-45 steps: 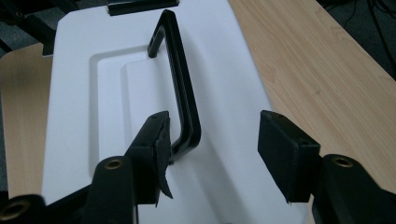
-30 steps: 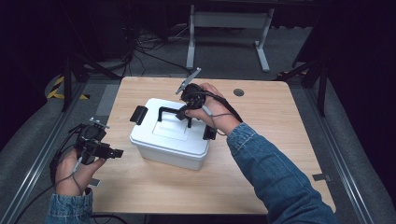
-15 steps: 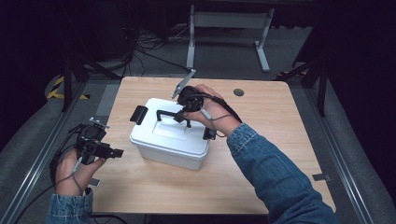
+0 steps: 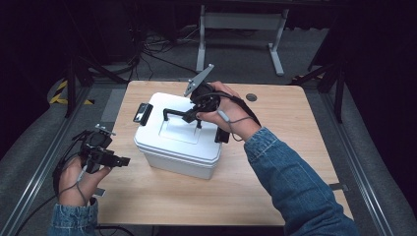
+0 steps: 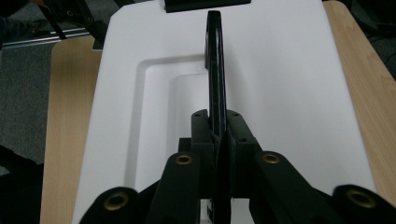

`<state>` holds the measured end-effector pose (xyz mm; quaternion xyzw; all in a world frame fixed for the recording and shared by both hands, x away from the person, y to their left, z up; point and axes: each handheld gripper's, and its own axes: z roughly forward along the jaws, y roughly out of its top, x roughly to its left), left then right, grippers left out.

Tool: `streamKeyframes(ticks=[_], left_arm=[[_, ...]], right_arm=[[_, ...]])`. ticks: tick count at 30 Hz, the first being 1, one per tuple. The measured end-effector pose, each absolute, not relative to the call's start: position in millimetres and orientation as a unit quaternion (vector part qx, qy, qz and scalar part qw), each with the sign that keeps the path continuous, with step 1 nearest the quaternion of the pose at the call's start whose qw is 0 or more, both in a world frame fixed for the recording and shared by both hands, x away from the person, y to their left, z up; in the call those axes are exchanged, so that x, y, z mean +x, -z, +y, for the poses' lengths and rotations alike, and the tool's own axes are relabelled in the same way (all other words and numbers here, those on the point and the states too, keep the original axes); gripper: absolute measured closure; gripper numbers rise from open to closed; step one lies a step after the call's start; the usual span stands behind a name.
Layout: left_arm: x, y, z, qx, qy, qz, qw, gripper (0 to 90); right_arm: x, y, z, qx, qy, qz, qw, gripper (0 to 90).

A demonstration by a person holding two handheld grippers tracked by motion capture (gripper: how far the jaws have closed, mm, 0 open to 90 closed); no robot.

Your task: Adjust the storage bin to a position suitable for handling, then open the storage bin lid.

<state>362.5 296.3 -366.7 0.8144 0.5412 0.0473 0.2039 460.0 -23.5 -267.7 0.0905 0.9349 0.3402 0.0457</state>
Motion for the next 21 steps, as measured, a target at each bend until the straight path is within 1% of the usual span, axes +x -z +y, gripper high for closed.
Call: streamKeyframes(ticks=[8, 21], left_arm=[[363, 367, 297, 0.818, -0.053, 0.536, 0.201, 30.1], [364, 367, 295, 0.816, -0.054, 0.538, 0.202, 30.0]], right_arm=[[457, 253, -37, 0.096, -0.361, 0.926, 0.055, 85.0], [452, 241, -65, 0.115, -0.374, 0.918, 0.063, 84.9]])
